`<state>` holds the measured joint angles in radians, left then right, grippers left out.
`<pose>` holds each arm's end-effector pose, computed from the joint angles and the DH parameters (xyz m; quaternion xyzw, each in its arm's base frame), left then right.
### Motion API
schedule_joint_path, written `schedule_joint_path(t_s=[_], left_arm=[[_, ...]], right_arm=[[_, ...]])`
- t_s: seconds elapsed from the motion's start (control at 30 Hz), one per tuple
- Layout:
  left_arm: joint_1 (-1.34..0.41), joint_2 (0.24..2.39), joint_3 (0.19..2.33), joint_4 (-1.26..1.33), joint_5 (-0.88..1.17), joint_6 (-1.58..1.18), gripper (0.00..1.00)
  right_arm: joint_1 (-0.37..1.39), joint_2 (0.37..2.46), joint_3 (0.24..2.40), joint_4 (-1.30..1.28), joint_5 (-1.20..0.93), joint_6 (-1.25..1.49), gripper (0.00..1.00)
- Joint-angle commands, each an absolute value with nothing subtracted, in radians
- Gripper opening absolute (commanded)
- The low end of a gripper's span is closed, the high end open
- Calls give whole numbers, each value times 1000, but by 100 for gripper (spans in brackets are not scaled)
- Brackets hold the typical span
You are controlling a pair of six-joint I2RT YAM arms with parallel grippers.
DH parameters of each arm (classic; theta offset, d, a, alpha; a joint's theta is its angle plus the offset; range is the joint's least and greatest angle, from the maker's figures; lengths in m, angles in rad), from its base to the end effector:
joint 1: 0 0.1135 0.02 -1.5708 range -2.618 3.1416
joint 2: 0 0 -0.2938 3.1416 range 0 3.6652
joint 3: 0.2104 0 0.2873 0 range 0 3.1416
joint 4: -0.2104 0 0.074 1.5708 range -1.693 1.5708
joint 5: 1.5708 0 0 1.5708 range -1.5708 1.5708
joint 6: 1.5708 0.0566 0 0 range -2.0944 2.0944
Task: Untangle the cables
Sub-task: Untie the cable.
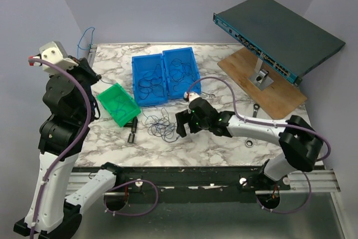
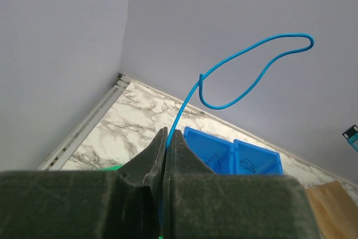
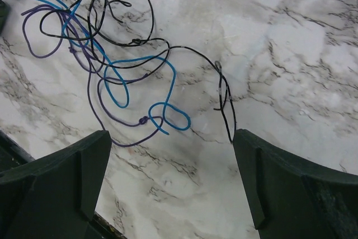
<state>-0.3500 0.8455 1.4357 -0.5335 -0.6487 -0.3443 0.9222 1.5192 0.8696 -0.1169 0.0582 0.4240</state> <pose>0.1470 -0.0173 0.5463 -0.2298 0.6516 -0.0286 0.7223 0.2194 0.2840 0.1942 -0.2157 0.8943 0.2230 0.3226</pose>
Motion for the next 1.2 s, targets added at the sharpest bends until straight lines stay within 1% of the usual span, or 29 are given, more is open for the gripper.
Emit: schedule_joint_path(t_s=[0.0,0.23,0.5,0.7,0.77,0.8,0.83,0.87,0.93,1.03,1.1,1.13,1.17], left_arm=[[-341,832,1449,-558,-753,-331,0],[-339,851,1432,-574,-641,-379,0],[-339,827,1384,-579,-609,-402,0],[-339,813,1390,-588,-606,-402,0],[-339,814,1399,-590,-604,-401,0],[-339,815,1401,-592,-604,-400,0],[-339,815,1403,-592,-603,-399,0],[-339,816,1405,-593,-604,-398,0],[-339,815,1405,-595,-604,-398,0],[-339,815,1404,-597,-602,-400,0],[-339,817,1406,-597,-602,-404,0],[-339,819,1409,-597,-603,-407,0],[-339,822,1410,-602,-605,-413,0]], right_arm=[[991,1615,961,-98,126,365,100],[1068,1772,1058,-43,121,315,100],[1107,1871,1081,122,133,287,100],[1136,1996,1178,91,173,265,100],[1142,2029,1190,64,206,267,97],[1144,2034,1182,54,219,275,93],[1144,2035,1169,48,236,284,85],[1144,2033,1149,41,255,298,66],[1144,2010,1097,25,309,330,40],[1142,1922,980,34,378,380,13],[1141,1857,899,30,430,416,4],[1139,1819,868,22,456,434,1],[1132,1792,833,8,470,459,1]])
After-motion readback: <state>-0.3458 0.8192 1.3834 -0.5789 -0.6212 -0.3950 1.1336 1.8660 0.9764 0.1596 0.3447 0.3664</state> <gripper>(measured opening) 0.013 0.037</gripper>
